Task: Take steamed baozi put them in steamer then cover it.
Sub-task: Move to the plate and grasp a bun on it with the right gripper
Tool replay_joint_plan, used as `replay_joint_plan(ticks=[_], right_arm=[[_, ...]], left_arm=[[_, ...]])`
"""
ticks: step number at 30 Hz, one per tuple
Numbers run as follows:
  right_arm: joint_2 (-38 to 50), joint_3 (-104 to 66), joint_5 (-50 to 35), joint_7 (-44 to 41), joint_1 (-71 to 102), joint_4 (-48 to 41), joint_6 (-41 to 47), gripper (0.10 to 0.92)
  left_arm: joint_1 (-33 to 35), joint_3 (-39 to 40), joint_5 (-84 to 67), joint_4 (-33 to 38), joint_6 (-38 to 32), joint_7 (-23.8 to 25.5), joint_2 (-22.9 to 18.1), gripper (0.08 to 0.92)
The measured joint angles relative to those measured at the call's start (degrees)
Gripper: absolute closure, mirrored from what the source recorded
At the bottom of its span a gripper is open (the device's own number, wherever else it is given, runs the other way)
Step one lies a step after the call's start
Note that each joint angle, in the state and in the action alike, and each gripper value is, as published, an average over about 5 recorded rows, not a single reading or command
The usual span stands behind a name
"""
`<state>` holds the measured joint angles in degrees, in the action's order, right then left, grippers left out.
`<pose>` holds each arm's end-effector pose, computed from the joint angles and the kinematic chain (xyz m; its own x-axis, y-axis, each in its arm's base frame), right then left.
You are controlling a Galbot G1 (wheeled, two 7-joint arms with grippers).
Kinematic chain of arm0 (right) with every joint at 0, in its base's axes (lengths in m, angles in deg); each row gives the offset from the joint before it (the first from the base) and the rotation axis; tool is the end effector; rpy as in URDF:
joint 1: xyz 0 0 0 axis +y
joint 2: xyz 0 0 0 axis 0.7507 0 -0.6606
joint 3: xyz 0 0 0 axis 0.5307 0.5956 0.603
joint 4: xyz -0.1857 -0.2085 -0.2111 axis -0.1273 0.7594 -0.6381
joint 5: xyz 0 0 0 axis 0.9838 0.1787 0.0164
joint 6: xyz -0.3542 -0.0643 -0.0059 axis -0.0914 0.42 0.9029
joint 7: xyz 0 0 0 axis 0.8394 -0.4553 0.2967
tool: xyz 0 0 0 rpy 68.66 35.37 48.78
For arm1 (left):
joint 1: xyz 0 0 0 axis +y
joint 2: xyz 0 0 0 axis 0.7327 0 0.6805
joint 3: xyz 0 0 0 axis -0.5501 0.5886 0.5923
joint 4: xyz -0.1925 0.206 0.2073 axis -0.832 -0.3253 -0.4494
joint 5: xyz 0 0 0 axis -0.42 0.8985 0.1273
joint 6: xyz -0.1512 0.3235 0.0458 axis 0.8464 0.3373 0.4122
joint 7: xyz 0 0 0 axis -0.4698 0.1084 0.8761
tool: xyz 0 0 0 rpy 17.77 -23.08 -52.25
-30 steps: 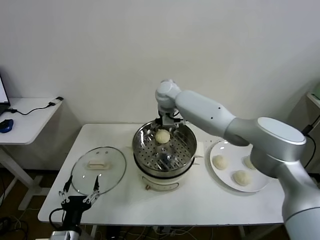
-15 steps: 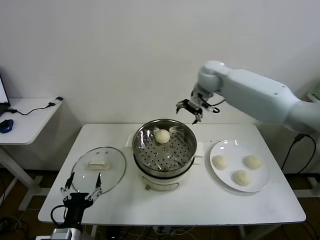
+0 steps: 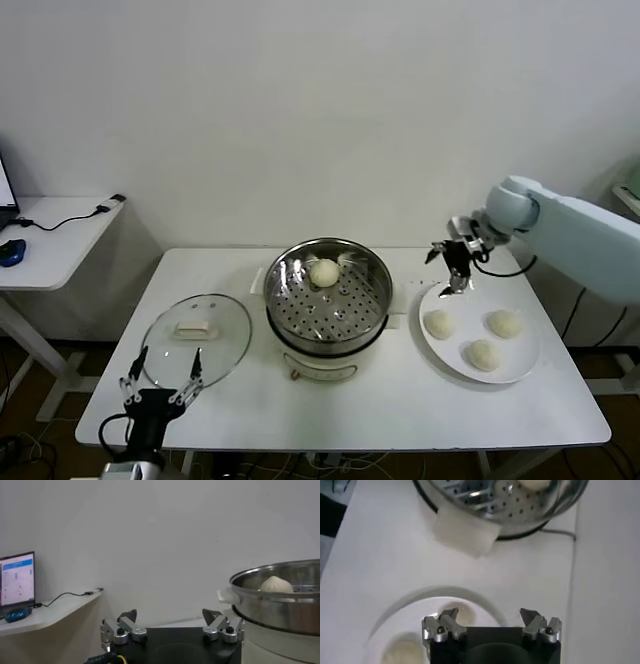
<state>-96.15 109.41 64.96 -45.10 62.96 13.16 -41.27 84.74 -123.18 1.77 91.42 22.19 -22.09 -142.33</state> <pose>0.5645 -0.1568 -0.1462 -0.1582 -0.2277 0.9608 -0.9824 -0.0619 -0.1764 0.1217 0.0526 -0.3013 -0.9917 -0.0951 0.0868 -0.0762 0.9769 0.1997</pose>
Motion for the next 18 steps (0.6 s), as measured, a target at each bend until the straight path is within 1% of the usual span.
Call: replay_joint_plan(ticks=[9, 18], right_arm=[[-2.2, -6.9, 4.2, -0.4, 8.6, -6.8, 0.5, 0.203], [-6.2, -11.8, 7.7, -0.4, 12.8, -13.3, 0.0, 0.203]], left_arm=[[0.8, -0.6, 0.0, -0.4, -0.3, 0.0, 0.0, 0.177], [0.6, -0.2, 0.4, -0.3, -0.1, 0.0, -0.3, 0.177]])
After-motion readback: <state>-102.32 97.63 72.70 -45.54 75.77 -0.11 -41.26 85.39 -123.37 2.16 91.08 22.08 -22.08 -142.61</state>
